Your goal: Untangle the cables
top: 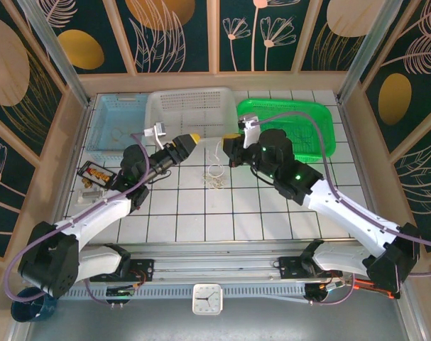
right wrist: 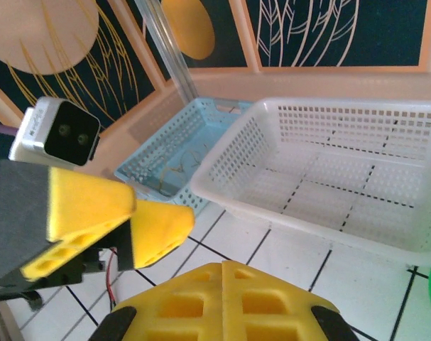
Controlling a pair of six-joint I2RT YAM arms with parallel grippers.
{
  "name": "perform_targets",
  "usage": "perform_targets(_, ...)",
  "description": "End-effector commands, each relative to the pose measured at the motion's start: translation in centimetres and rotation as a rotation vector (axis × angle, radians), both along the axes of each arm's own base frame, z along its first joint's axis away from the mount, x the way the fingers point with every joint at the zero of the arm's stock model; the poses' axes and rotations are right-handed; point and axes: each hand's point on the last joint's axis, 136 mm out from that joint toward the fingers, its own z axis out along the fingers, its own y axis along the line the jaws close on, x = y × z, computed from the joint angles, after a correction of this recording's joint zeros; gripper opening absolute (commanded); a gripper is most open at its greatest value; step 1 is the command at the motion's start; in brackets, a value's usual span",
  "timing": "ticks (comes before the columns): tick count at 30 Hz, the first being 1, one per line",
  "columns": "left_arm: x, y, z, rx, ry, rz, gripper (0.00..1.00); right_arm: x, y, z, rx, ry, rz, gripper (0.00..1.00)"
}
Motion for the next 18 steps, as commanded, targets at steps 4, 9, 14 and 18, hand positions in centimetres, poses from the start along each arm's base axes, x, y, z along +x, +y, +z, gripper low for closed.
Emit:
perform_targets(4,-2.4,-0.8,0.4,-0.1,0.069,-0.11,0.79,0.9,0.5,-0.6,-0.02,-0.053,-0.016,0.0)
perform_targets(9,-3.4,-1.2,-1.5,-0.092,0.127,-0.131,0.78,1.3,1.3,-1.3,-0.026,-0.045,-0.011,0.0)
perform_targets(14,-3.9,-2.1,-2.5,-0.104,0.147,-0.151,0.78,1.5,1.9,-1.3,-0.025,-0.047,-0.002,0.0)
perform_targets(18,-3.6,-2.3,-2.8,-0.105,0.15,-0.144,0.76,1.2,2.5,-1.2,-0.022,-0.049,0.011,0.0)
